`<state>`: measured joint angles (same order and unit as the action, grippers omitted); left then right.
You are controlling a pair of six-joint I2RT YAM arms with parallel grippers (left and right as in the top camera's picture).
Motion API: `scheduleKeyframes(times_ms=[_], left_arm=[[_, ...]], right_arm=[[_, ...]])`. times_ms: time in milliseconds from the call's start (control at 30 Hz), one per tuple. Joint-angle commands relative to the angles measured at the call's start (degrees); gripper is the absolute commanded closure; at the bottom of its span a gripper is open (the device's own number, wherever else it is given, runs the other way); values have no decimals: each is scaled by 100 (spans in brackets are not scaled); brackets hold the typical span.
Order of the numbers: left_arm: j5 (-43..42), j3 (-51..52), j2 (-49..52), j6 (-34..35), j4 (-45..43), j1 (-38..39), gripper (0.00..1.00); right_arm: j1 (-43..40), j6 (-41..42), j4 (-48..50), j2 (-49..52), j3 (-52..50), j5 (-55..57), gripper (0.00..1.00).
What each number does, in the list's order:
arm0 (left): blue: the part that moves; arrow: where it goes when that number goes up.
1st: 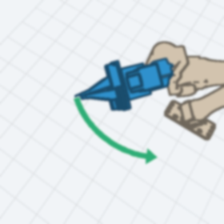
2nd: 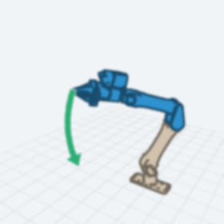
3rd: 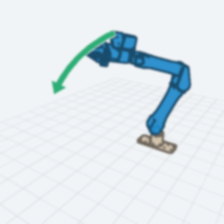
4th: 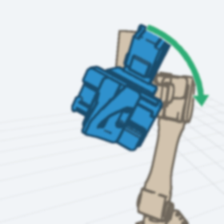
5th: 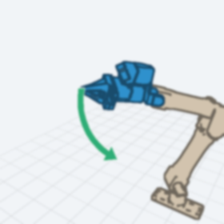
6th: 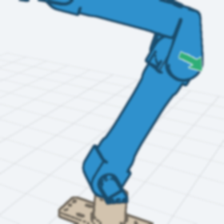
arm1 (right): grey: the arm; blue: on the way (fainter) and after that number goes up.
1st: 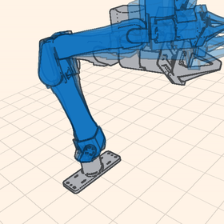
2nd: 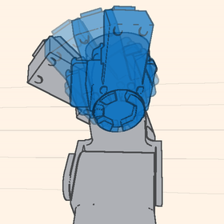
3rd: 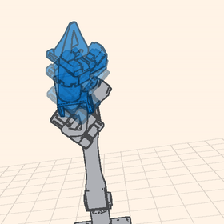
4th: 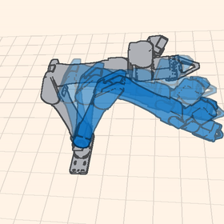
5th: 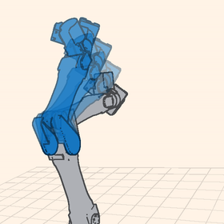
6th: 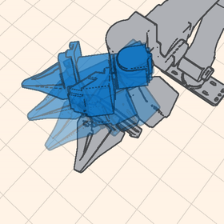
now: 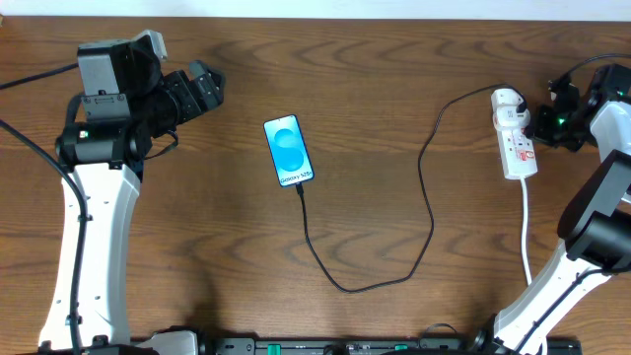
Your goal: Plug charger to phone and switch on socket
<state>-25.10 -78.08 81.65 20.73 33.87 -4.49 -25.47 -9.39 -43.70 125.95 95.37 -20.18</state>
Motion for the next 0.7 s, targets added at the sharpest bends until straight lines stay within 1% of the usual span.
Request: scheduleKeyframes(times_ms=[0,267,667], left_arm=[[55,7,-11,-55,0,-26,4],[55,7,-11,-55,0,-26,4],[55,7,-11,-55,0,-26,4]], right_arm=[[219,-404,61,57,175,-1034,99],[210,-459,157,-153,249,-1010,99],[221,-505,437,-160,251,-975,99]])
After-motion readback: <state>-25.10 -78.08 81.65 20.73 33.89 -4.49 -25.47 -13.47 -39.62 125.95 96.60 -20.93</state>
